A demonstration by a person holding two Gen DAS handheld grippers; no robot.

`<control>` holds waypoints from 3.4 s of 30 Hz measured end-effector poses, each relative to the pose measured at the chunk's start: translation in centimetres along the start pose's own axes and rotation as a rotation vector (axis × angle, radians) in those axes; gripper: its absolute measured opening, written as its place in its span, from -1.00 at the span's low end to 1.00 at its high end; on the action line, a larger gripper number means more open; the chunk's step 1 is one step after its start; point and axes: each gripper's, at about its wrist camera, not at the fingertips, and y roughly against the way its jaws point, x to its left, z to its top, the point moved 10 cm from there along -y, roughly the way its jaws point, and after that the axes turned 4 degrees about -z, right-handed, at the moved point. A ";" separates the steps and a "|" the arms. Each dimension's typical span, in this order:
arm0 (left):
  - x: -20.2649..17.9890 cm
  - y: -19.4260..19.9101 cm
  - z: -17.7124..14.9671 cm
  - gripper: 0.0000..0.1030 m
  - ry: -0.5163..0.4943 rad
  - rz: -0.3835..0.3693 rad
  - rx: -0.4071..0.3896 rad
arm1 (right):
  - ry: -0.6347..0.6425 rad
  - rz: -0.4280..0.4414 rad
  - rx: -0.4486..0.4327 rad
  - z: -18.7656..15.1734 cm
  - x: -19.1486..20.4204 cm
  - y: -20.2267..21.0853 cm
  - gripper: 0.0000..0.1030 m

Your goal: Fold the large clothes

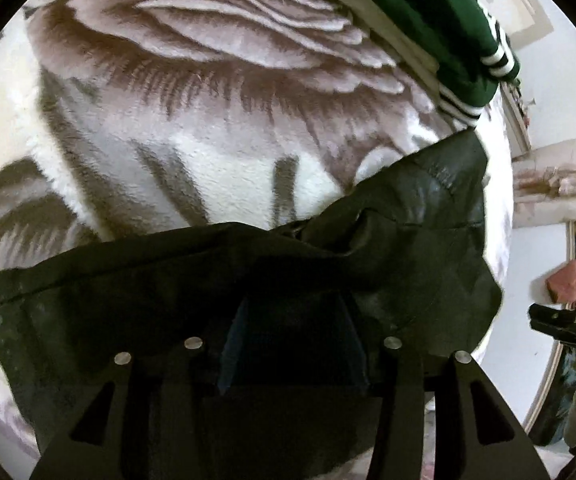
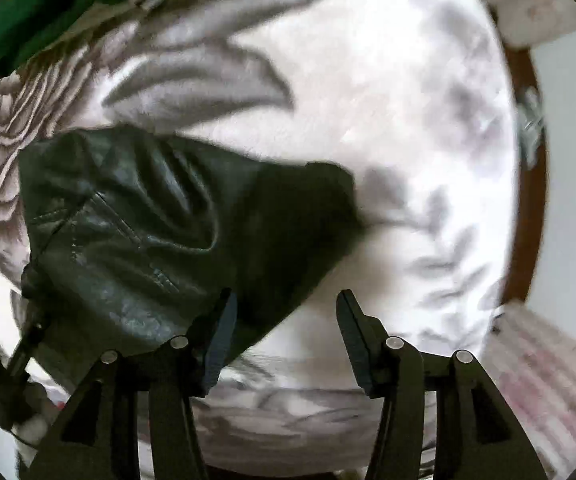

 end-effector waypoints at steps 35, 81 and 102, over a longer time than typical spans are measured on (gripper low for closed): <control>-1.3 -5.9 -2.8 -0.46 0.023 -0.042 0.022 | -0.221 0.843 0.085 -3.2 3.0 -8.0 0.31; 6.4 6.8 -5.6 -0.30 0.217 -0.037 -0.166 | 0.456 0.809 -0.327 -6.2 21.3 9.8 -0.26; 25.5 23.3 -16.9 0.50 0.561 0.339 -0.473 | 1.134 0.549 0.189 -32.0 42.1 -2.8 0.40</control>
